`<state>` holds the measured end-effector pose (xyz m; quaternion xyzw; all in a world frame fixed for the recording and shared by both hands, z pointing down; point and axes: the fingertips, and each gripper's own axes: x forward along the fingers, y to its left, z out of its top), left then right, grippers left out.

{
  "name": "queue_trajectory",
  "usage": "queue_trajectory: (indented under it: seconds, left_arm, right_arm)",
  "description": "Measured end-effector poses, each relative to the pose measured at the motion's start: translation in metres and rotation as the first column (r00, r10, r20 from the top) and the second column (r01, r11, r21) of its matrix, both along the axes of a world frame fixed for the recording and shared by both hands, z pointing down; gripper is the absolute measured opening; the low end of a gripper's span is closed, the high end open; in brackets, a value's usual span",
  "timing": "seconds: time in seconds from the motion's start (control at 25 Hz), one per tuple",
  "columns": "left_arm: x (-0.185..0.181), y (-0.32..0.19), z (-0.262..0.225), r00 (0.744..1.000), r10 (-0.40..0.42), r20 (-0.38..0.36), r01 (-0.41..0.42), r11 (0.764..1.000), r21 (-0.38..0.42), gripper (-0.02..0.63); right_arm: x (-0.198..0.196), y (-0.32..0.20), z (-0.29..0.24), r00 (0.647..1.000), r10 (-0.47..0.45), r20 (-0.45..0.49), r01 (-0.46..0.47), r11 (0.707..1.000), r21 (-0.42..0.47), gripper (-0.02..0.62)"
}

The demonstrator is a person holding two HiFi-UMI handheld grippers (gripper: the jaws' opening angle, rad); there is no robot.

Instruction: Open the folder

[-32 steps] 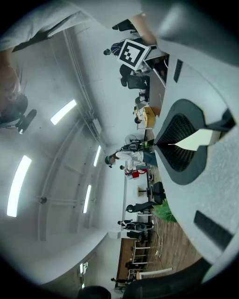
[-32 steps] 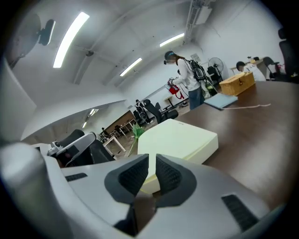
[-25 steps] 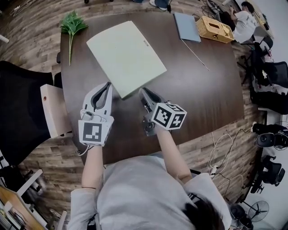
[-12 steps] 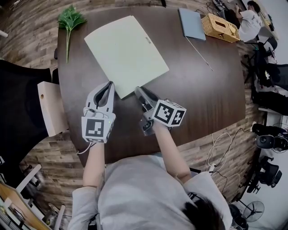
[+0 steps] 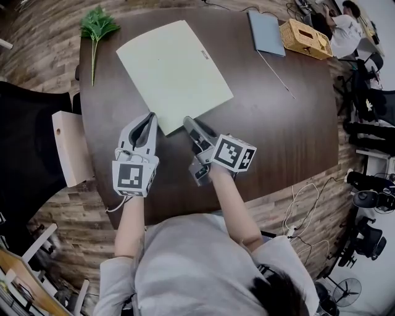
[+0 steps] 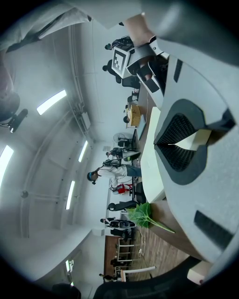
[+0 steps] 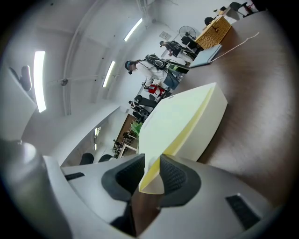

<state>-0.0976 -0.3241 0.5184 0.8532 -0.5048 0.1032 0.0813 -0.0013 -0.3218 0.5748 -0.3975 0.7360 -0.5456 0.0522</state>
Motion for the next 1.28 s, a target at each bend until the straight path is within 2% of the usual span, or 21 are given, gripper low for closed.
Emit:
queue_trajectory:
  seconds: [0.12, 0.28, 0.4, 0.56, 0.68, 0.8, 0.92, 1.04, 1.12, 1.28]
  left_arm:
    - [0.001, 0.001, -0.001, 1.000, 0.001, 0.002, -0.001, 1.000, 0.001, 0.008]
    - [-0.001, 0.002, -0.001, 1.000, 0.000, 0.003, 0.000, 1.000, 0.000, 0.008]
    - [-0.003, 0.002, -0.002, 1.000, 0.002, 0.006, -0.002, 1.000, 0.001, 0.008]
    - [-0.004, 0.003, -0.001, 1.000, 0.003, 0.010, -0.003, 1.000, -0.002, 0.008]
    - [-0.003, 0.005, 0.000, 1.000, 0.006, 0.014, -0.006, 1.000, -0.006, 0.008]
    - [-0.006, 0.006, 0.002, 1.000, 0.002, 0.015, -0.002, 1.000, -0.011, 0.008]
    - [-0.010, 0.006, 0.000, 1.000, -0.007, 0.016, 0.007, 1.000, -0.007, 0.008]
    - [-0.015, 0.006, -0.002, 1.000, -0.018, 0.014, 0.018, 1.000, -0.004, 0.008]
    - [-0.017, 0.007, -0.003, 1.000, -0.023, 0.014, 0.024, 1.000, -0.004, 0.008]
    - [-0.021, 0.009, -0.005, 1.000, -0.029, 0.009, 0.029, 1.000, 0.003, 0.008]
  right_arm:
    - [-0.004, -0.001, 0.001, 0.999, -0.007, 0.045, 0.007, 1.000, -0.013, 0.071]
    - [-0.001, -0.007, -0.003, 0.988, 0.082, 0.129, -0.081, 0.997, -0.015, 0.075]
    - [0.000, -0.013, -0.004, 0.984, 0.114, 0.136, -0.115, 0.993, 0.003, 0.080]
    - [-0.001, -0.018, 0.001, 0.977, 0.147, 0.154, -0.145, 0.989, -0.020, 0.080]
    - [-0.001, -0.019, 0.005, 0.979, 0.152, 0.138, -0.151, 0.988, -0.017, 0.051]
    - [0.001, -0.020, 0.008, 0.988, 0.142, 0.055, -0.144, 0.989, 0.020, 0.032]
    - [0.004, -0.021, 0.010, 0.986, 0.111, -0.125, -0.099, 0.990, 0.100, 0.031]
    - [0.005, -0.022, 0.007, 0.956, 0.092, -0.277, -0.044, 0.983, 0.176, 0.031]
    - [0.001, -0.023, 0.001, 0.924, 0.080, -0.375, 0.013, 0.971, 0.240, 0.030]
    - [-0.007, -0.024, -0.015, 0.889, 0.074, -0.452, 0.078, 0.948, 0.307, 0.026]
